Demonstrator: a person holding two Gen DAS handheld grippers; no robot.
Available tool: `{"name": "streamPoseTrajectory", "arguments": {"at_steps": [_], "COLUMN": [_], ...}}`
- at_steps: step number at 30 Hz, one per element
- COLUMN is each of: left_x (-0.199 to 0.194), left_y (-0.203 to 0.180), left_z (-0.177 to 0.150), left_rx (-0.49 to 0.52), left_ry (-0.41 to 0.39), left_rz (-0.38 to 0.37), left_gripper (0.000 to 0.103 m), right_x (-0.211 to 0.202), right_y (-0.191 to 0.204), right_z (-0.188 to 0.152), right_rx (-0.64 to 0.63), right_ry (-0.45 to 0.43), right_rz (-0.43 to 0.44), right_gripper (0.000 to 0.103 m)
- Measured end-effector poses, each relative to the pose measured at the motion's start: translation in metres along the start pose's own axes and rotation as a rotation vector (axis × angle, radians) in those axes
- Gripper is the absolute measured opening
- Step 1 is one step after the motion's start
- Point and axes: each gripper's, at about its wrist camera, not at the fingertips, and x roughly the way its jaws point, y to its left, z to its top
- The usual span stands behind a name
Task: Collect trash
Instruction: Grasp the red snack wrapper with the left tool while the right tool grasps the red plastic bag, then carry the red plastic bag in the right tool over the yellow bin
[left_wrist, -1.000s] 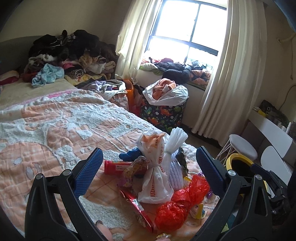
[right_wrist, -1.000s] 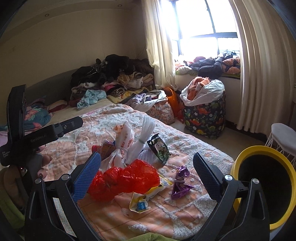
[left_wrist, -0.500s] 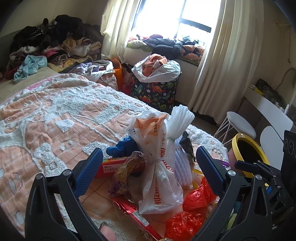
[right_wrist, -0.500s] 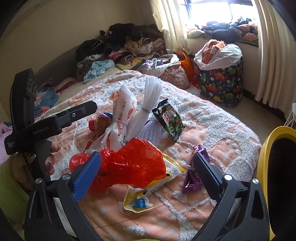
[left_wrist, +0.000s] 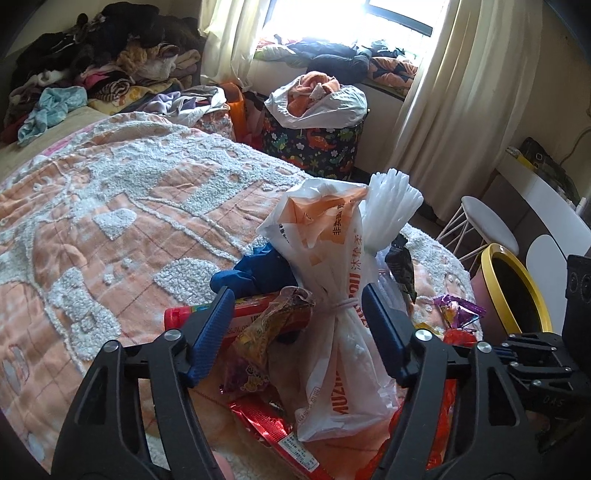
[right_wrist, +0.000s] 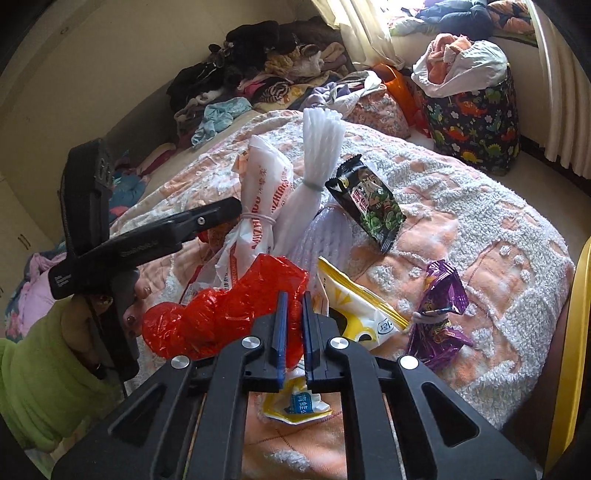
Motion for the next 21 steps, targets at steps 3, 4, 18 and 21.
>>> {"name": "streamPoseTrajectory", "arguments": {"at_steps": [3,4,18,21], "left_x": [0.002,0.002,-0.031,-0.046], "left_y": [0.001,0.001,-0.008,-0.015], "left_z": [-0.003,-0.003,0.004,0.012], "left_rx": [-0.009,-0.009,-0.049,-0.056], "left_ry": [0.012,0.011,-0.080,-0.122], "left_rz": [0.004,0.009,-0.006,-0.031], "left_gripper": [0.043,0.042,0.004,0.004], "right_x": [-0.014,-0.019,-0.071,-0.083], "right_y": [0.004,0.006,0.028,0.030], "right_z": [-0.003,-0.004,-0.005,-0.004], "right_rx": [-0.018,-0.027,-0.081,-0.086], "right_ry": [-0.045,-0.059,-0.183,-0.216], "right_rz": [-0.006,-0.006,0.015,0.022], "right_gripper": [0.004,0.004,0.003,0.003]}}
